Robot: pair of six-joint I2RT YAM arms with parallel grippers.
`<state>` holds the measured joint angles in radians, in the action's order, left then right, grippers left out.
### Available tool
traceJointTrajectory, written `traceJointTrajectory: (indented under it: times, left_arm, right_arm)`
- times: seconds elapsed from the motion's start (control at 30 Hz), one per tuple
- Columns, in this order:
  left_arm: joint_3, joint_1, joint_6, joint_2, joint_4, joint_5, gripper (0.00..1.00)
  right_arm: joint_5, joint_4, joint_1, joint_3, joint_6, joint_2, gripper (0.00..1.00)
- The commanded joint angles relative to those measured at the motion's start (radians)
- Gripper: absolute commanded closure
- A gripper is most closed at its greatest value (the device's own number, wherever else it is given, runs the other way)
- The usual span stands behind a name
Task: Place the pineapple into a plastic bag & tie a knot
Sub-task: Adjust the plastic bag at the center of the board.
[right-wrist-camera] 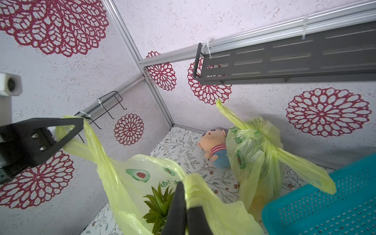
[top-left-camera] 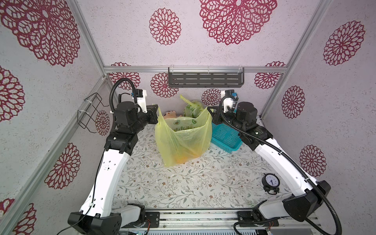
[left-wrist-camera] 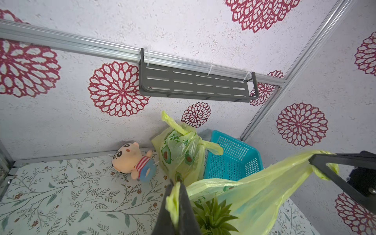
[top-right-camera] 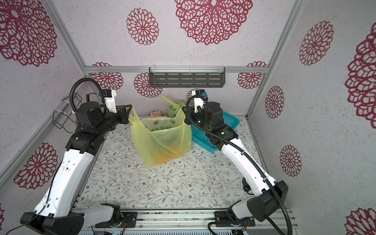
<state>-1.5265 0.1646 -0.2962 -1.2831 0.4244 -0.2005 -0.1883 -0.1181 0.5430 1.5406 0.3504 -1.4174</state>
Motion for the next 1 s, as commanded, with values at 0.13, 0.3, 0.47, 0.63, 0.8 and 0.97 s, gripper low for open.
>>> traceJointTrajectory:
  times: [0.13, 0.3, 0.47, 0.63, 0.8, 0.97]
  left_arm:
    - [0.011, -0.017, 0.007, 0.022, -0.082, -0.139, 1.0]
    - [0.129, -0.019, -0.003, 0.09, -0.131, -0.274, 1.0]
    - [0.356, -0.019, -0.048, 0.208, -0.273, -0.358, 0.88]
    - [0.447, -0.016, -0.036, 0.292, -0.285, -0.365, 0.36]
    - [0.574, -0.012, 0.021, 0.409, -0.315, -0.321, 0.02]
    - [0.727, -0.002, 0.023, 0.505, -0.447, -0.28, 0.03]
  right_arm:
    - [-0.053, 0.063, -0.006, -0.077, -0.025, 0.105, 1.0]
    - [-0.151, 0.057, -0.006, -0.215, -0.041, 0.207, 1.0]
    - [-0.242, 0.089, -0.006, -0.324, -0.05, 0.266, 1.0]
    - [-0.278, 0.09, -0.006, -0.321, -0.045, 0.243, 1.0]
    - [-0.278, 0.102, -0.006, -0.305, -0.038, 0.209, 1.0]
    - [-0.29, 0.107, -0.005, -0.285, -0.034, 0.179, 1.0]
